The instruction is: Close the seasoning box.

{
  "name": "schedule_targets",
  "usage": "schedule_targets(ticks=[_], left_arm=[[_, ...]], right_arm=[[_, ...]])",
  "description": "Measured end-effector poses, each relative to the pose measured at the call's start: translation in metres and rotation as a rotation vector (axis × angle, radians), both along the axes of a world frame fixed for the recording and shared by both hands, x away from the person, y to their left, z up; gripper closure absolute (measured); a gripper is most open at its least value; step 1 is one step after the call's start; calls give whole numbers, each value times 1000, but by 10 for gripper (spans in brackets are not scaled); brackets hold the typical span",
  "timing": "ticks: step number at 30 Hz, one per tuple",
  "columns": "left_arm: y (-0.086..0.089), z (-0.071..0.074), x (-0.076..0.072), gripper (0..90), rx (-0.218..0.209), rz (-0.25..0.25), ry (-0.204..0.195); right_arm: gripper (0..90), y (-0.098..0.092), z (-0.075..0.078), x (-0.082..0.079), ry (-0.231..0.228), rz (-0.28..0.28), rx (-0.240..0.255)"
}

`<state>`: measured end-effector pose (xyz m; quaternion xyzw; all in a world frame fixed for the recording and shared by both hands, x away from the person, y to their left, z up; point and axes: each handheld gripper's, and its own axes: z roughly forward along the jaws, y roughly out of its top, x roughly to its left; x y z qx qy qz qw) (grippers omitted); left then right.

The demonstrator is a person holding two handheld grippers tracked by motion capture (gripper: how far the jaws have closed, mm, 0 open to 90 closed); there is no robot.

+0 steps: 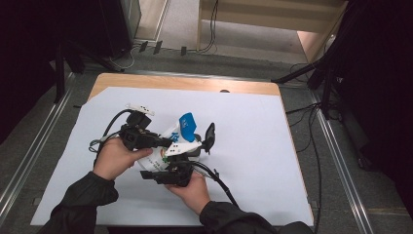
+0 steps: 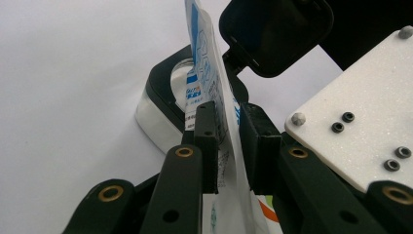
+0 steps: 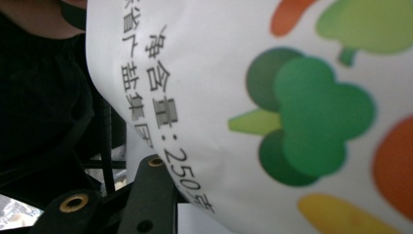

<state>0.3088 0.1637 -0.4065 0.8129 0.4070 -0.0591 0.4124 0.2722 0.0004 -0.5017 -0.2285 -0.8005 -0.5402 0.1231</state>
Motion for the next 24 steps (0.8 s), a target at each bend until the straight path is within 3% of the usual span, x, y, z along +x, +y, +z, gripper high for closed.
schedule_targets(ticks=[9,17,24], left_arm=[[2,-3,5,787,-12,-15,0],[0,-5,12,770,-41,-26,-9],[-1,-7,17,776,-45,-38,-17]], right_arm=[[668,0,-6,-3,-30,-10,-51],[666,1,-14,-6,-107,-16,-133],[659,-3,-21,-9,-93,-30,-127]])
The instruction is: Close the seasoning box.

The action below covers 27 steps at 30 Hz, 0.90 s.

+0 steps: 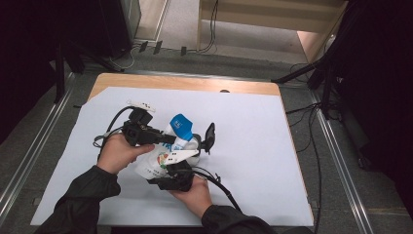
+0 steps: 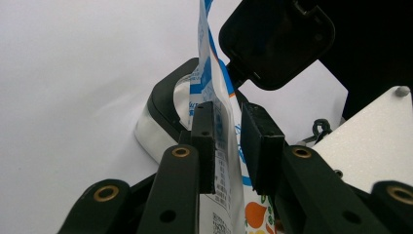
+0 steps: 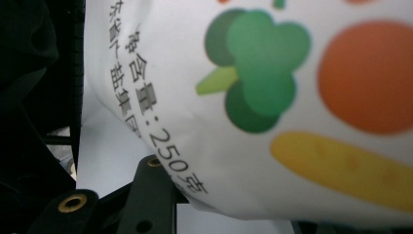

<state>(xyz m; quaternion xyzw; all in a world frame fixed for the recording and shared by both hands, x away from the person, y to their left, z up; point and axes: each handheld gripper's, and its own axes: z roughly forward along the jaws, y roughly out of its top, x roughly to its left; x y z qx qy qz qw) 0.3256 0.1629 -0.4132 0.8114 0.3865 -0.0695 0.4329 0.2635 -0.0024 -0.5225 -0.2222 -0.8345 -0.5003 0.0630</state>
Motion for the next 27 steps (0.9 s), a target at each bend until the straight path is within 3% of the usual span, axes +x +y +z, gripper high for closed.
schedule_targets(ticks=[15,27], left_arm=[[-4,-3,11,794,-11,-25,11],[-4,5,10,889,-16,-63,-4]], right_arm=[[616,-9,-12,-2,58,-42,-15],[578,-14,-13,0,102,-95,-18]])
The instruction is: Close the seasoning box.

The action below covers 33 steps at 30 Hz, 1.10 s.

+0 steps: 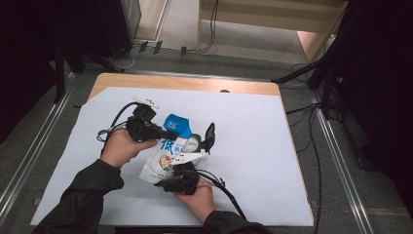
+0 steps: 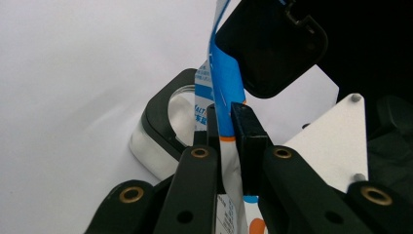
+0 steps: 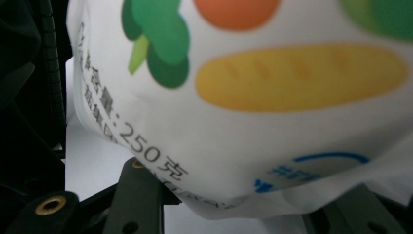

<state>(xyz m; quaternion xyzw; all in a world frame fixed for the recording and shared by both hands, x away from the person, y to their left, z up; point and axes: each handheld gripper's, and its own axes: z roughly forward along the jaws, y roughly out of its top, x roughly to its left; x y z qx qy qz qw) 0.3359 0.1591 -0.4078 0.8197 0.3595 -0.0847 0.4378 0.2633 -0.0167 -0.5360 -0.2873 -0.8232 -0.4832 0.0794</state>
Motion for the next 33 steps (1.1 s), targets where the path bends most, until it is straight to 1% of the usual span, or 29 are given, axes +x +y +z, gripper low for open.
schedule_targets(ticks=[5,7,10,12,13,14,15,17,19,20,22,26,28,30,33], left_arm=[[0,6,-4,895,0,-28,-21],[1,8,-6,895,8,-30,-50],[0,10,-8,895,0,-51,-63],[0,13,-10,894,-5,-57,-66],[0,15,-10,893,-9,-74,-70],[0,16,-11,893,-15,-71,-76],[0,18,-12,893,-17,-81,-76],[0,20,-14,892,-22,-93,-90],[1,23,-16,892,-21,-106,-116],[1,23,-17,891,-30,-110,-117],[2,25,-18,892,-28,-124,-126],[4,29,-20,900,-49,-141,-127],[6,32,-21,900,-55,-144,-133],[7,35,-23,900,-75,-146,-133],[8,38,-24,900,-83,-151,-138]], right_arm=[[576,-1,0,-1,-13,-8,-2],[576,-2,1,-1,-23,-11,-2],[579,-4,1,-1,-31,-23,-3],[578,-5,1,-1,-28,-32,1],[578,-6,2,-1,-24,-36,1],[579,-7,2,-1,-21,-40,3],[579,-8,2,-1,-16,-43,4],[581,-10,4,-1,-14,-49,7],[582,-12,5,-1,-14,-49,11],[584,-13,5,0,-14,-47,11],[588,-14,6,0,-9,-49,13],[592,-16,7,0,-8,-52,18],[594,-17,10,0,-17,-49,25],[593,-18,13,-1,-29,-45,23],[589,-18,17,-1,-44,-34,11]])
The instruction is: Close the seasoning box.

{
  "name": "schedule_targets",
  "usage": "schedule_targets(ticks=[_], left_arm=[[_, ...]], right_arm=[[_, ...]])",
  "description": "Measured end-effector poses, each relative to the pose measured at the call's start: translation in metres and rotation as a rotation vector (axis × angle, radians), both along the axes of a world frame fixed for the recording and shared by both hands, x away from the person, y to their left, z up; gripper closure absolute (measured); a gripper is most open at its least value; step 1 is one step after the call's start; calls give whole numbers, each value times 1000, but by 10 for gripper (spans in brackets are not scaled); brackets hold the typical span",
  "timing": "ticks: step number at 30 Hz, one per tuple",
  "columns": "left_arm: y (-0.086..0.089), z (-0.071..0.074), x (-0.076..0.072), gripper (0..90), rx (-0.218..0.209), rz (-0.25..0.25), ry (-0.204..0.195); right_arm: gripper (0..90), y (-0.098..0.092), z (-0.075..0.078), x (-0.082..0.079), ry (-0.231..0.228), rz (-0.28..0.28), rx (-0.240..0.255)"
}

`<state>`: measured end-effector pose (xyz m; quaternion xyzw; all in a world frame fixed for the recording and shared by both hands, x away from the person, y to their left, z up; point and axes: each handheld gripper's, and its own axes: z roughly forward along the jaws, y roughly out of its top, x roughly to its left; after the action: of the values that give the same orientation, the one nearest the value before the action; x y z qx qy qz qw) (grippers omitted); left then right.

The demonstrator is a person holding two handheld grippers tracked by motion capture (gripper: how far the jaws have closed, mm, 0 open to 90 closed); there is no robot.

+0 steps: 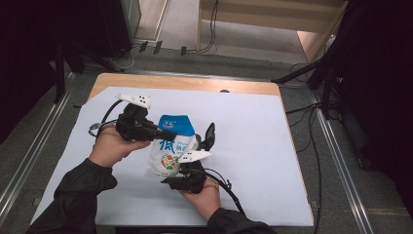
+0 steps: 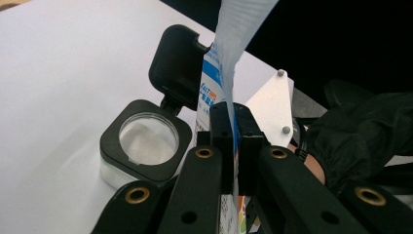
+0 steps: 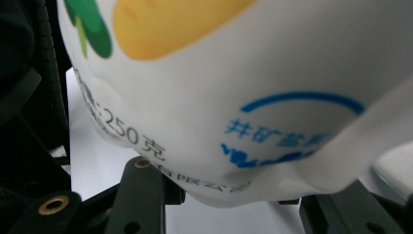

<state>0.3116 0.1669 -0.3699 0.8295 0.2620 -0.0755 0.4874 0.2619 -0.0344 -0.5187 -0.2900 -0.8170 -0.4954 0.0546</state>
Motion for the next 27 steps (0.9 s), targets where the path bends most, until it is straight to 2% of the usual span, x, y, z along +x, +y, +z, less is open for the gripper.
schedule_targets(ticks=[8,11,14,16,21,27], left_arm=[[7,7,-3,900,-25,4,-18],[12,11,-4,900,-52,5,-15],[16,15,-6,900,-68,12,-19],[21,16,-6,900,-101,9,-9],[29,17,-5,900,-71,53,-28],[45,14,-1,900,-37,149,-55]], right_arm=[[551,-4,9,-1,-7,21,-14],[551,-9,14,-1,-8,23,-14],[547,-14,18,-2,-31,26,-29],[535,-19,20,-3,-38,26,-46],[535,-36,25,-3,-46,16,-44],[531,-57,37,-1,-77,16,-48]])
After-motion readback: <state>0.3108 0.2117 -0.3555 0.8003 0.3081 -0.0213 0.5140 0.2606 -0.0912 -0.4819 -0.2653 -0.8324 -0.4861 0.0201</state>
